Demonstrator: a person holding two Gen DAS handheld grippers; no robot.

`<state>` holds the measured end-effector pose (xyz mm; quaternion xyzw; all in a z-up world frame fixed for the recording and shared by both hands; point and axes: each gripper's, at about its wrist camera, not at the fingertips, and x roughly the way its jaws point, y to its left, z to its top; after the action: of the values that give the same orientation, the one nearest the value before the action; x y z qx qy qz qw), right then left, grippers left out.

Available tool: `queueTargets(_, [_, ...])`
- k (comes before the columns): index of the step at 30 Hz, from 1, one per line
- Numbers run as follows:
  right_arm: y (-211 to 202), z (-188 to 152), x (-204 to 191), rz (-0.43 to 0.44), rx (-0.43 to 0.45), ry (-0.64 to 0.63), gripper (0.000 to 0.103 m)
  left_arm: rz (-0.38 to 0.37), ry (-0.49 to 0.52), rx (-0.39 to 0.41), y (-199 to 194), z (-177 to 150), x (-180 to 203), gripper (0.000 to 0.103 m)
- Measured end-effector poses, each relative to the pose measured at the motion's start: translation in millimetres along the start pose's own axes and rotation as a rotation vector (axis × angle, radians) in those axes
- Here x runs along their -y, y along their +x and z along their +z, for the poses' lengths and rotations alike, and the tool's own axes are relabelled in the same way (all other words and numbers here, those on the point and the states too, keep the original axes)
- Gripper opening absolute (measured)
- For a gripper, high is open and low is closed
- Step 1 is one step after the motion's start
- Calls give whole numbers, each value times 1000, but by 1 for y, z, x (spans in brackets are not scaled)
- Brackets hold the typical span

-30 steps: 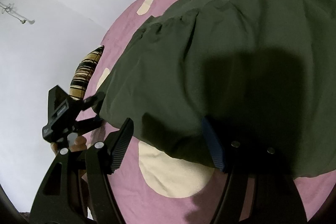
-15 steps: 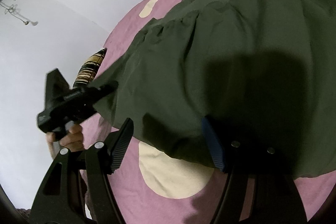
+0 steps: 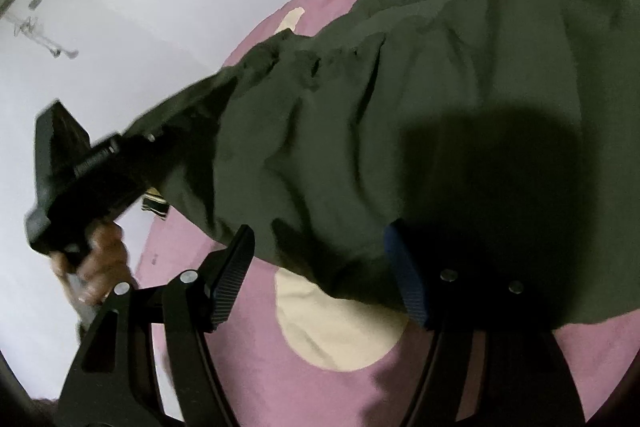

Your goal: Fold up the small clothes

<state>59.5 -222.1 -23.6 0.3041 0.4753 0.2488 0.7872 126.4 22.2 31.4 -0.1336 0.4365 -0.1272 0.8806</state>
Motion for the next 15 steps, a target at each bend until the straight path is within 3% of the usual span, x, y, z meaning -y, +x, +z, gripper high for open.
queueTargets(4, [-25,18,-3,30,60,5,67,40,72,25,-3,-1,18,18])
queueTargets(7, [-34,41,4,74,53,57,67,85,141,61,-4,-5,39,18])
queueTargets(10, [-34,75,2,121,-2,62,72,148,230,96,-2,-15,63,18])
queueTargets(15, [-10,139,-35,149,-127,17,79,203,312,122,8,-28,89,18])
